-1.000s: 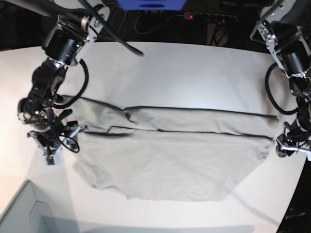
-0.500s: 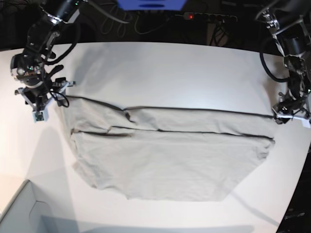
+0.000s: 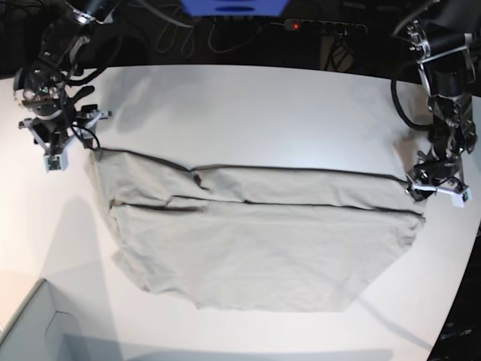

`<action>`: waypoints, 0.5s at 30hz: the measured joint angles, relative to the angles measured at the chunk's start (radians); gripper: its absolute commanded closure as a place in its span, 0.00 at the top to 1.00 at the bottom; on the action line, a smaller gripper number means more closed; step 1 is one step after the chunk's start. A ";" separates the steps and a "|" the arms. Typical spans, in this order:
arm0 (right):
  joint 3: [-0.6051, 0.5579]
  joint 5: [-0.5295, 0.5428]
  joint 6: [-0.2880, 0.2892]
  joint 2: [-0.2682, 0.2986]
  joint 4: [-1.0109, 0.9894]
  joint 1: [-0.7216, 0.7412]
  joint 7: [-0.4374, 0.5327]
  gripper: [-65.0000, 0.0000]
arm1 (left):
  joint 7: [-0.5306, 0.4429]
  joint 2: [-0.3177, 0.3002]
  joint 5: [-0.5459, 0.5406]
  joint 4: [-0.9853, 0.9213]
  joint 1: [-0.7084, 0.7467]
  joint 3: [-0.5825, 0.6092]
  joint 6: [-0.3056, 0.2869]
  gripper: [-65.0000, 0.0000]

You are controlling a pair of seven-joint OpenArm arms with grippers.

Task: Layout the t-shirt on the table in an organized manner, then fold the t-shirt properly
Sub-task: 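Regrasp the folded shirt edge with both grippers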

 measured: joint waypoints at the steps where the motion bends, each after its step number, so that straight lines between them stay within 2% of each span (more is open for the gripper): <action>1: 0.005 -0.003 0.000 0.005 0.000 0.004 0.000 0.51 | 0.001 0.000 0.001 -0.001 0.000 0.000 0.000 0.27; 4: 0.002 -0.001 0.000 0.008 -0.001 0.026 -0.006 0.51 | 0.005 0.002 -0.002 -0.003 0.003 -0.001 0.000 0.00; 11: -0.053 0.000 0.000 -0.005 -0.107 0.080 -0.003 0.51 | 0.011 0.002 0.000 -0.002 0.001 -0.001 0.000 0.00; 15: -0.047 -0.005 -0.001 0.000 -0.191 0.139 0.000 0.51 | 0.013 0.000 0.000 0.002 0.000 -0.001 -0.002 0.00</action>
